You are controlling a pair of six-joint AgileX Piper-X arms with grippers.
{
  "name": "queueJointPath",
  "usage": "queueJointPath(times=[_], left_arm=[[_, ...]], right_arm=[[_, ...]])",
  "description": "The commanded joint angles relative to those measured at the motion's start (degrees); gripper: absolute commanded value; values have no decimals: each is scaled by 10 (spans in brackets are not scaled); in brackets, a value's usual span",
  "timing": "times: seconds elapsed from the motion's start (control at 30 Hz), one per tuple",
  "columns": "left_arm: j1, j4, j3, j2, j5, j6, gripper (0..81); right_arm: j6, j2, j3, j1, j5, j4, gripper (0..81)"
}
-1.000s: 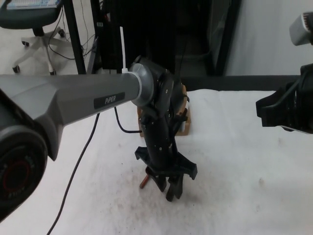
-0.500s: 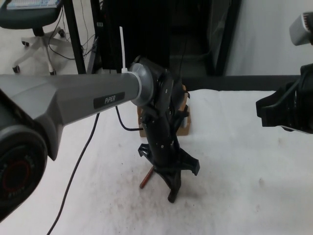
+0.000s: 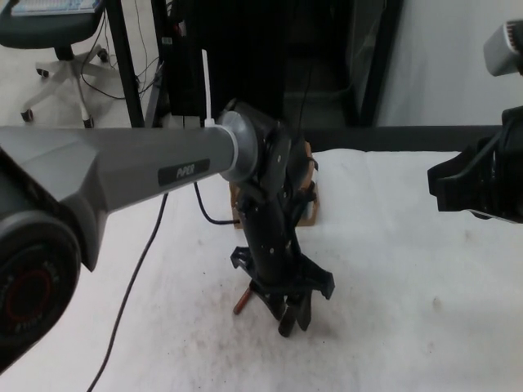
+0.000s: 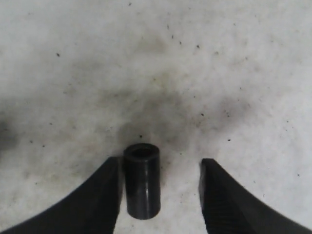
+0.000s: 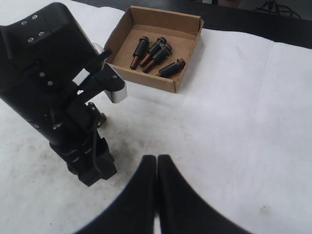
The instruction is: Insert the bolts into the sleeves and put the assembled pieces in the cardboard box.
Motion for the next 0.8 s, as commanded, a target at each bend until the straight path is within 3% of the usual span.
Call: queueJointPath(times=[0.0,0.07,0.2,0.53,0.77], left_arm=[[-6,8,2,10,-6,-5,426],[-8,17,2,18,-16,-5,339],[-8,32,0,20,-23,35,10],[-26,121,-58,19,-109,266,3],[-67,39,-64,5,-159,475,3]], right_arm=[[-5,-5,-3,1,-3,2,6],[-5,-5,-3,1,-3,2,6],[-5,-5,-3,1,-3,8,6],[-26,-5,-3,1,-3,11,6],[-82,-5,-3,1,-1,11,6]])
